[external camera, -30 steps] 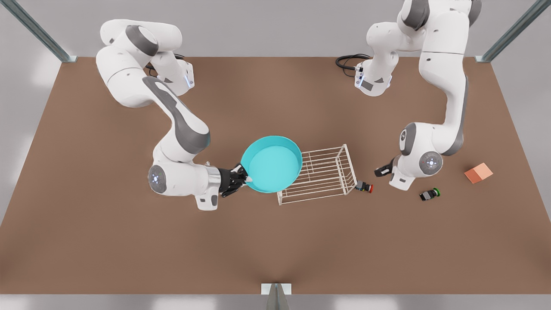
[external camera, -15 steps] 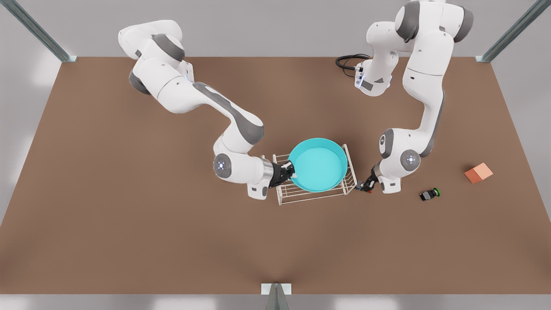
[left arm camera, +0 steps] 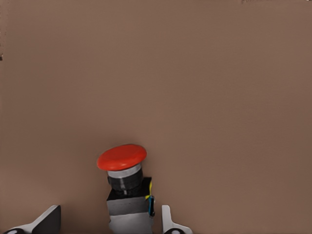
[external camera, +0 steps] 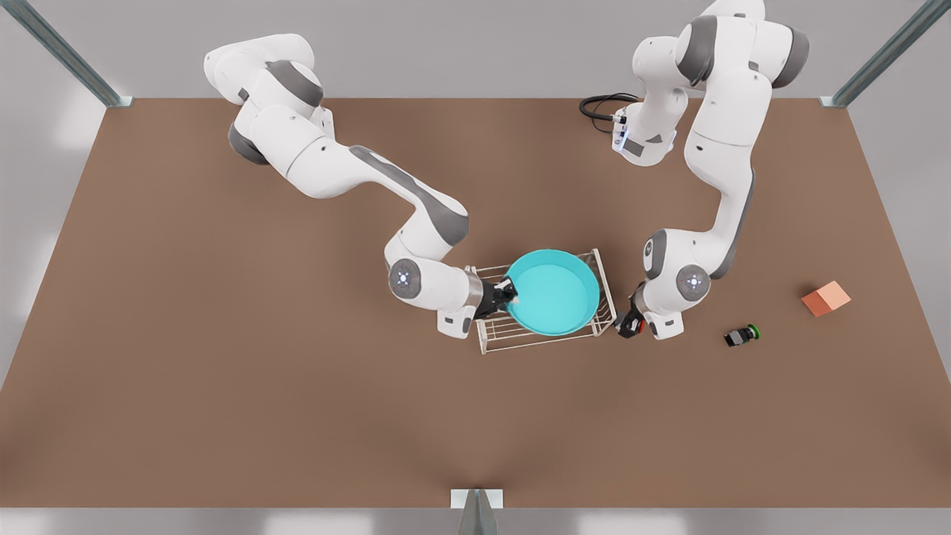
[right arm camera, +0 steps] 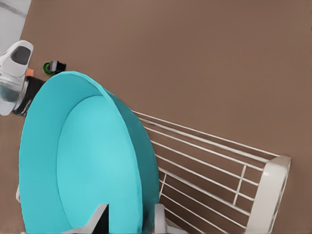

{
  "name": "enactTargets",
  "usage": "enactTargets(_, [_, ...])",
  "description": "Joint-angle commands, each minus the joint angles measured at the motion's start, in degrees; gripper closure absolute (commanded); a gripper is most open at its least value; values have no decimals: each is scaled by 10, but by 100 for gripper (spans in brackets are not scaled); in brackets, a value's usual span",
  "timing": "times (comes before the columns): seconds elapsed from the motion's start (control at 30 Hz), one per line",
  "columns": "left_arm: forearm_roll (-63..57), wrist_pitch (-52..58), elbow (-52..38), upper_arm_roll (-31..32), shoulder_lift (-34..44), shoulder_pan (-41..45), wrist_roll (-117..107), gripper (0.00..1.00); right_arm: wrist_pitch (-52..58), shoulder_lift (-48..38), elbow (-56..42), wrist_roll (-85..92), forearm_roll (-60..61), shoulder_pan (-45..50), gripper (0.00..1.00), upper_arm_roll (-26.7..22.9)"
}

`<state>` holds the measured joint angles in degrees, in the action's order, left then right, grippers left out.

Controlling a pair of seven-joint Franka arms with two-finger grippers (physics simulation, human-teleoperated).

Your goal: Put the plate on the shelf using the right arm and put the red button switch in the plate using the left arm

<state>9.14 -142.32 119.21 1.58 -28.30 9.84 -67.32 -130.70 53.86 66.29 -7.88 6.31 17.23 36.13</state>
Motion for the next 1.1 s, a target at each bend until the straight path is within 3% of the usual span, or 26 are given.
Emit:
enactTargets(0.0, [-3, -2, -1, 0, -1, 0, -100, 0, -2, -2, 0, -56, -3, 2, 0, 2])
enactTargets(0.13, [-4, -2, -2, 0, -6, 1, -99, 0, -2, -11, -4, -57, -3, 5, 0, 6])
enactTargets(0.23, [-1, -3, -5, 0, -12, 1, -101, 0, 36, -74, 1, -65, -3, 2, 0, 3])
enactTargets(0.4, [-2, -3, -5, 0, -18, 1, -102, 0, 437, -194, 5, -40, -159, -190, 0, -11])
enactTargets(0.53, [-4, -3, -8, 0, -22, 4, -100, 0, 532, -221, 1, 80, -326, -273, 0, -48])
enactTargets(0.57, [-4, -3, -8, 0, -23, 4, -99, 0, 533, -275, 2, 112, -311, -240, 0, -100])
enactTargets(0.6, [-5, -3, -8, 0, -23, 5, -99, 3, 534, -324, 9, 112, -250, -215, 0, -152])
enactTargets(0.63, [-5, -3, -8, 0, -23, 5, -99, 12, 534, -364, 28, 110, -189, -199, 0, -201])
enactTargets(0.7, [-4, -3, -9, 0, -22, 5, -99, 43, 521, -427, 92, 103, -133, -193, 0, -236])
enactTargets(0.73, [-4, -3, -9, 0, -22, 5, -99, 49, 495, -444, 124, 101, -129, -204, 0, -236])
enactTargets(0.97, [-4, 3, -18, -1, -3, 3, -96, 52, 491, -434, 130, 104, -133, -208, 0, -237])
enactTargets(1.07, [-4, 136, -53, -19, 86, -5, -101, 52, 491, -431, 126, 110, -133, -212, 0, -238])
